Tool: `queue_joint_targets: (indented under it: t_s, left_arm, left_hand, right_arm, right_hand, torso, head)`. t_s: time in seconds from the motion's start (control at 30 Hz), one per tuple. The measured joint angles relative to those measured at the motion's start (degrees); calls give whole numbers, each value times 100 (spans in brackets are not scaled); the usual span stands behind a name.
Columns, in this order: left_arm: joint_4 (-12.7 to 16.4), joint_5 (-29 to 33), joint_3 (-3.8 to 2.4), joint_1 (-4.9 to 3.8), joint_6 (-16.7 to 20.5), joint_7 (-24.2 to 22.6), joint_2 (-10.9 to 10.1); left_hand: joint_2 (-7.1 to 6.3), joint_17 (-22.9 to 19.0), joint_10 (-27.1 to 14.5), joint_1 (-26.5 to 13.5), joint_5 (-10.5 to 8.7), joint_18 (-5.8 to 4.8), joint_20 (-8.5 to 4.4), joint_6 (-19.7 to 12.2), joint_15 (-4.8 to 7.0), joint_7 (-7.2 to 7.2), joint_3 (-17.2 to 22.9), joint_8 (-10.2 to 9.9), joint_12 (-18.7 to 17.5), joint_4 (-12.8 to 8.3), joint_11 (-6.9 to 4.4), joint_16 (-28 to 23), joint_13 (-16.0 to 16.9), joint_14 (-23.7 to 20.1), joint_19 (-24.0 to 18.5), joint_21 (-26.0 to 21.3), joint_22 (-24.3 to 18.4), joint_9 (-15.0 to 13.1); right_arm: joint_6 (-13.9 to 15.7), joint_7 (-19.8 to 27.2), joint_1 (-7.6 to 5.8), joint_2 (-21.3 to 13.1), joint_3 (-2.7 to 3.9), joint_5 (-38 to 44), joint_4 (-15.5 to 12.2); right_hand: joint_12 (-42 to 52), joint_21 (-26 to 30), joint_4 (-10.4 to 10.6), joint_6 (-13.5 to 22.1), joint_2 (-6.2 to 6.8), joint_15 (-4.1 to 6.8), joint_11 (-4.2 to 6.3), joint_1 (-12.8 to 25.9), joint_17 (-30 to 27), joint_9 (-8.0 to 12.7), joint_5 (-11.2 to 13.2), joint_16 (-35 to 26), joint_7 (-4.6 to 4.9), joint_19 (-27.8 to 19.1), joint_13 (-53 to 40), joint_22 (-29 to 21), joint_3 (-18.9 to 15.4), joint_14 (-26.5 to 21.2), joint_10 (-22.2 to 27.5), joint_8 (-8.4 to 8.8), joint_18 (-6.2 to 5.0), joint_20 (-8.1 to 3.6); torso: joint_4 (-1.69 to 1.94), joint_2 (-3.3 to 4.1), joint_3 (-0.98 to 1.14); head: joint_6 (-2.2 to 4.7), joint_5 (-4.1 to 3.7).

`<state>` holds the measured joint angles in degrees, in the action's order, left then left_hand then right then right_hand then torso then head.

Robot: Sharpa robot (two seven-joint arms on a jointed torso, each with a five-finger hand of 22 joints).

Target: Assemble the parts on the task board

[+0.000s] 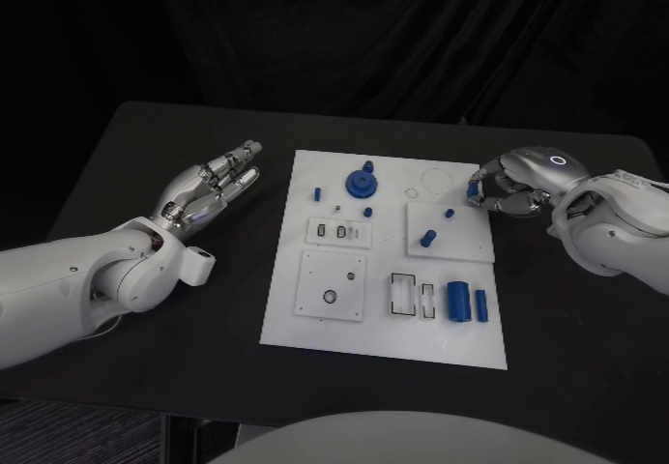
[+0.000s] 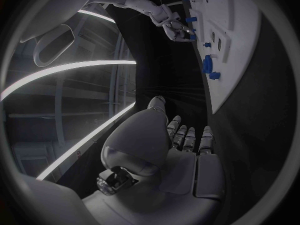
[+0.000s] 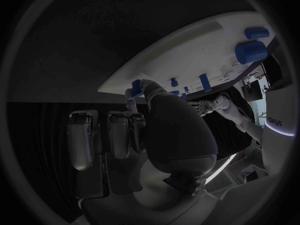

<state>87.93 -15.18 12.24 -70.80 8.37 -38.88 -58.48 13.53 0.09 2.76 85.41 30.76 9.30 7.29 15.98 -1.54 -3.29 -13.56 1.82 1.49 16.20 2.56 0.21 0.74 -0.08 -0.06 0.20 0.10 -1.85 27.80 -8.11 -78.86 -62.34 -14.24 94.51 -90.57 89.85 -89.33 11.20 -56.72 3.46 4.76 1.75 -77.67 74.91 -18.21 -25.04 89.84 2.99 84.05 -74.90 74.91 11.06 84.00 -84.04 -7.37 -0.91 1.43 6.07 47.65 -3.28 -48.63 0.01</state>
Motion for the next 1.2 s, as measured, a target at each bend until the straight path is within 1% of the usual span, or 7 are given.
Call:
queue_joint_targets:
  t_s: [0.1, 0.33, 0.43, 0.57, 0.77, 0.9, 1.2]
  left_arm:
    - [-2, 0, 0, 1, -1, 0, -1]
    - [-16, 0, 0, 2, -4, 0, 7]
    - [-23, 0, 0, 3, -5, 0, 23]
    - [-27, 0, 0, 3, -9, -1, 45]
    - [-40, 0, 0, 4, -13, -1, 60]
    - [-38, 0, 0, 4, -16, -1, 76]
    - [-34, 0, 0, 4, -18, 0, 81]
  left_hand:
    - [0, 0, 0, 0, 0, 0, 0, 0, 0, 0, 0, 0, 0, 0, 0, 0, 0, 0, 0, 0, 0, 0]
    - [0, 0, 0, 0, 0, 0, 0, 0, 0, 0, 0, 0, 0, 0, 0, 0, 0, 0, 0, 0, 0, 0]
    - [0, 1, 0, 0, 0, 0, 0, 0, 0, 0, 0, 0, 0, 0, 0, 0, 0, 0, 0, 0, 0, 0]
    - [0, 0, 0, 0, 0, 0, 0, 0, 0, 0, 0, 0, 0, 0, 0, 0, 0, 0, 0, 0, 0, 0]
    - [0, -3, 0, 0, 0, 0, 0, 0, 0, 0, 0, 0, 0, 0, 0, 0, 0, 0, 0, 0, 0, 0]
    - [0, -4, 0, 0, 0, 0, 0, 0, -21, 0, 16, 0, 0, 16, -1, 0, 0, 22, 0, 0, 0, 0]
    - [0, -4, 0, 0, 0, 0, 0, 0, -21, 0, 16, 0, 0, 16, 0, 0, 0, 22, 0, 0, 0, 0]
  right_arm:
    - [50, -3, -88, -49, -2, 0, -212]
    - [165, -1, -402, -25, 13, 0, -940]
    - [170, 0, -467, 111, 13, 0, -1159]
    - [163, 5, -485, 346, 12, 1, -1234]
    - [153, 13, -321, 802, 10, 2, -1169]
    - [135, 1, -193, 1108, 8, 3, -1051]
    - [19, -164, 22, 1497, 9, 122, -879]
  right_hand:
    - [0, 0, -9, -15, -1, 0, 0, -1, 0, -7, 0, 0, 15, 0, 0, 0, 8, 0, 0, 0, 0, 0]
    - [0, 0, -110, -80, -10, 0, 0, -11, 0, -81, -105, 0, 66, 0, 0, 0, 63, 0, 0, -59, 0, 0]
    - [0, 0, -117, -79, -13, 0, 0, -15, 0, -82, -107, 0, 65, 0, 0, 0, 56, 0, 0, -62, 0, 0]
    - [0, 0, -118, -79, -14, 0, 0, -17, 0, -83, -107, 0, 65, 0, 0, 0, 55, 0, 0, -62, 0, 0]
    - [0, 25, -181, -111, -15, 36, -1, -32, 0, -93, -110, 0, 97, 0, 0, 0, 58, 5, 0, -61, 0, 0]
    - [0, 51, -244, -140, -15, 36, -1, -32, 0, -93, -269, -22, 126, 0, 0, 0, 86, 5, 0, -67, 0, 0]
    - [0, 87, -259, -142, -2, 36, -1, -18, 0, -94, -288, -43, 127, 0, 0, 0, 71, 5, 0, -72, 0, 0]
  torso:
    - [-2, 1, 1]
    - [5, 5, -1]
    - [5, 4, -3]
    - [8, 4, -5]
    - [-3, 3, -5]
    - [-4, 3, -3]
    - [-5, 3, -2]
  head:
    - [2, 7]
    - [-4, -17]
    - [-4, -28]
    - [13, -62]
    - [30, -60]
    - [34, -54]
    - [7, -69]
